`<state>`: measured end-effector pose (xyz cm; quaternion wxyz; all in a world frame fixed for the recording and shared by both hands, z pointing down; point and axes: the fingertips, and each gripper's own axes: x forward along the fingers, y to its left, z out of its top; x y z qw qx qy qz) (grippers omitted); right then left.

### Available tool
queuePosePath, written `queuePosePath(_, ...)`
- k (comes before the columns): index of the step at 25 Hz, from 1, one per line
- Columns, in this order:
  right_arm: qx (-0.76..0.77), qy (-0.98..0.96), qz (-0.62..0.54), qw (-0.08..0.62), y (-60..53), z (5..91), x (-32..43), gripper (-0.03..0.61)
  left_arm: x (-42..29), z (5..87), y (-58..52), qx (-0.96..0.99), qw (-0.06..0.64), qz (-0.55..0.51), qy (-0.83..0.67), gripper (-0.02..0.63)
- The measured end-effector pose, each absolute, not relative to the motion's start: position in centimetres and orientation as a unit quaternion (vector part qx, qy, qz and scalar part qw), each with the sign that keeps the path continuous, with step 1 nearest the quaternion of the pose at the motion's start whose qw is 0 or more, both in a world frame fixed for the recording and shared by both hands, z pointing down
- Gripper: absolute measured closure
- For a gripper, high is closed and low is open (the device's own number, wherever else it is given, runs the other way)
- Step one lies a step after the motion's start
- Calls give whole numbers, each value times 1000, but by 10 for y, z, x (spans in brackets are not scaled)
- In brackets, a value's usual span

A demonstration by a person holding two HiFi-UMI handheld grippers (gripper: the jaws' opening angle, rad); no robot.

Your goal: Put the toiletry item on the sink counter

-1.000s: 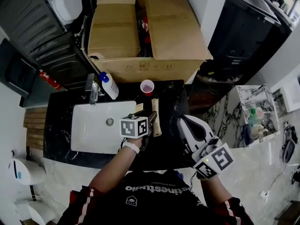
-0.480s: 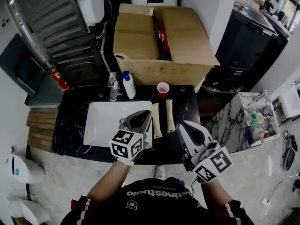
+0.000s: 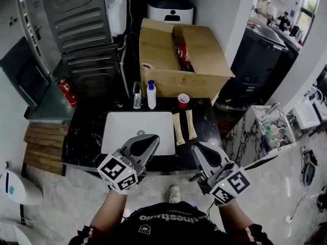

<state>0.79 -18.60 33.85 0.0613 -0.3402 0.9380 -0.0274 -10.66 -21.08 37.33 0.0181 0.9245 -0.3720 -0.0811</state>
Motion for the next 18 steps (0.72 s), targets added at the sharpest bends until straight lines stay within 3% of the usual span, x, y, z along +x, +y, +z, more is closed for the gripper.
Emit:
queuePosePath(6, -360, 931, -32, 54, -128, 339, -8, 538, -124, 361, -140, 938, -14, -80, -338, 598)
queuePosePath(18, -375, 925, 0, 57, -65, 326, -21, 538, -141, 339, -69, 936, -8, -100, -337, 598)
